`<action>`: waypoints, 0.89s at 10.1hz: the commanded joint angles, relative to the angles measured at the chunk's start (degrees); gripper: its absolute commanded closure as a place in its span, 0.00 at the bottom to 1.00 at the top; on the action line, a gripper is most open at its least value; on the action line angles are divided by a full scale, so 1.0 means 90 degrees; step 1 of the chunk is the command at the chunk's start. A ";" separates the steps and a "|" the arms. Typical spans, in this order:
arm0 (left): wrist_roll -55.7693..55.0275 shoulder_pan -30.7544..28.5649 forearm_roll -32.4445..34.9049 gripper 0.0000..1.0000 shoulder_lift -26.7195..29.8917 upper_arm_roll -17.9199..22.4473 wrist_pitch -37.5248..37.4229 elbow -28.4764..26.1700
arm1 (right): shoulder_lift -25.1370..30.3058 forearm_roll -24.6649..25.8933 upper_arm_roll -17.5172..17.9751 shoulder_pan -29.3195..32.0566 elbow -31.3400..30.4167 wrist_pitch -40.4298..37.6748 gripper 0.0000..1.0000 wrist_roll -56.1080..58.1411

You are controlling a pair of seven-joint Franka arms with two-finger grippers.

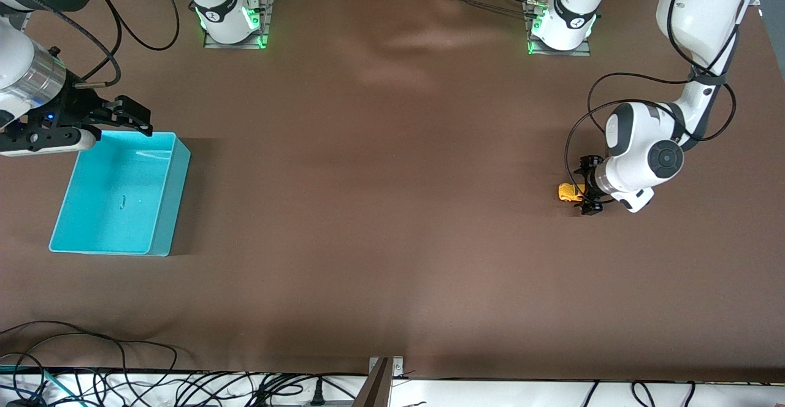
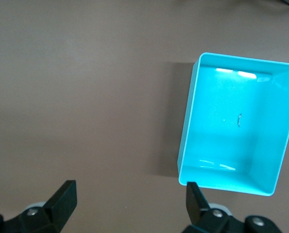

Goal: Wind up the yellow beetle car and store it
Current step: 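Lower the open left gripper down onto the yellow car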

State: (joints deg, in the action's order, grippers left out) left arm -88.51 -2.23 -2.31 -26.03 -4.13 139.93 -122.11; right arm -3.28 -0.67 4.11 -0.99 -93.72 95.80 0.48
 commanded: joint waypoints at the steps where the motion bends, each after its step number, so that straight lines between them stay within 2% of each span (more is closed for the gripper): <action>1: -0.0059 -0.0006 -0.0056 0.02 0.0138 0.0000 0.0136 -0.0182 | 0.0013 0.0055 0.0012 0.0003 0.0012 0.0010 0.00 0.0015; 4: -0.0059 -0.0152 -0.0037 0.02 0.0236 0.0010 0.0136 -0.0192 | 0.0013 0.0055 0.0012 0.0003 0.0022 0.0000 0.00 0.0015; 5: -0.0059 -0.0181 -0.0017 0.09 0.0245 0.0010 0.0136 -0.0202 | 0.0023 0.0046 0.0012 0.0003 0.0022 0.0000 0.00 0.0015; 6: -0.0059 -0.0182 -0.0017 0.36 0.0265 0.0010 0.0126 -0.0221 | 0.0023 0.0045 0.0012 0.0003 0.0032 -0.0010 0.00 0.0015; 7: -0.0059 -0.0182 -0.0017 0.77 0.0294 0.0010 0.0087 -0.0250 | 0.0023 0.0045 0.0012 0.0003 0.0022 0.0000 0.00 0.0015; 8: -0.0049 -0.0182 -0.0017 1.00 0.0314 0.0010 0.0087 -0.0251 | 0.0023 0.0045 0.0012 -0.0007 0.0022 0.0010 0.00 0.0015; 9: -0.0059 -0.0153 -0.0017 1.00 0.0324 0.0000 0.0067 -0.0241 | 0.0013 0.0045 0.0022 -0.0007 0.0022 0.0010 0.00 0.0015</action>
State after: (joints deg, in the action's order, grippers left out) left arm -88.63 -3.72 -2.31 -25.17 -3.91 140.66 -122.64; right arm -3.28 -0.67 4.12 -1.00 -93.71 95.83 0.49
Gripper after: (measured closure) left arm 0.423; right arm 0.000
